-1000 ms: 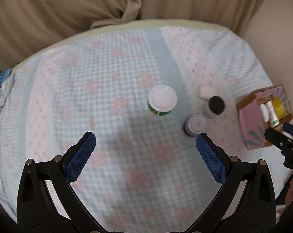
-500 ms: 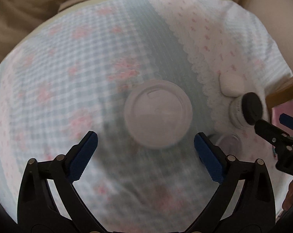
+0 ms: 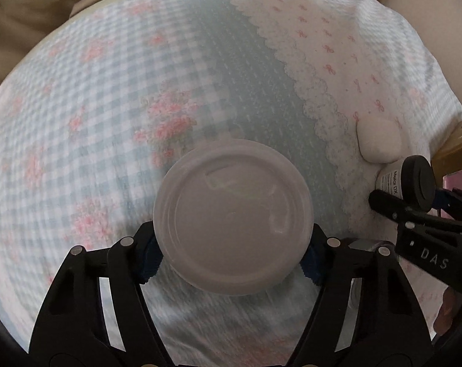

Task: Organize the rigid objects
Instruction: 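Grasp the silver-lidded jar with the left tool while the right tool grasps the black-lidded jar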

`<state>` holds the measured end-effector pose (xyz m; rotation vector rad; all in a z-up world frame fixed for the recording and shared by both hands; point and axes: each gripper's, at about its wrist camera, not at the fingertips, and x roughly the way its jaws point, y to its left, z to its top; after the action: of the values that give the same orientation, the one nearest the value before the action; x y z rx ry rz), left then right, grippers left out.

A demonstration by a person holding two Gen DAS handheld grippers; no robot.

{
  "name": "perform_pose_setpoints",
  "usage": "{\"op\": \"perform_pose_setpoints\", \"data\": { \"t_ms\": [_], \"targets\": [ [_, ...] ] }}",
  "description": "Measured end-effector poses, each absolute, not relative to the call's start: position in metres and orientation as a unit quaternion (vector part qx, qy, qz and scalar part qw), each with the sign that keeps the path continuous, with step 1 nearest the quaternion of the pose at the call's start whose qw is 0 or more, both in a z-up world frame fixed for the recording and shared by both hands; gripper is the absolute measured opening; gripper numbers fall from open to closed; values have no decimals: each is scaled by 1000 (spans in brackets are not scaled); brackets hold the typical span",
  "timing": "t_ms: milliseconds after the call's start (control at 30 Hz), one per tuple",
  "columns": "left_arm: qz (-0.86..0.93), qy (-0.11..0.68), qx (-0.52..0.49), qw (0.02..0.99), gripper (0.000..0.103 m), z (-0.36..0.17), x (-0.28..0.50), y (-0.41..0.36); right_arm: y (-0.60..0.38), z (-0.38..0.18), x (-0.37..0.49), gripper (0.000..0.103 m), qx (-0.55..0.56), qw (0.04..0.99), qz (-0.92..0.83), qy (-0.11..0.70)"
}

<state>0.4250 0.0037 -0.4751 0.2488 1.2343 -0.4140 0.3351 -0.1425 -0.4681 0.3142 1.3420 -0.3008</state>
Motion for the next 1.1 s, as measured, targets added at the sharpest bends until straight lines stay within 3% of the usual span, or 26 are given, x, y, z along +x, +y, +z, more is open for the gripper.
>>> {"op": "perform_pose_setpoints", "data": {
  "t_ms": [300, 533, 1100],
  "targets": [
    [-190, 565, 116, 794, 68, -470, 422, 4, -148, -464, 333, 52, 145, 765, -136, 613],
    [-189, 547, 111, 808, 68, -436, 412, 11, -150, -437, 324, 52, 154, 777, -133, 596],
    [-212, 482, 84, 846, 68, -267, 314, 13, -137, -284, 250, 52, 161, 824, -98, 535]
  ]
}}
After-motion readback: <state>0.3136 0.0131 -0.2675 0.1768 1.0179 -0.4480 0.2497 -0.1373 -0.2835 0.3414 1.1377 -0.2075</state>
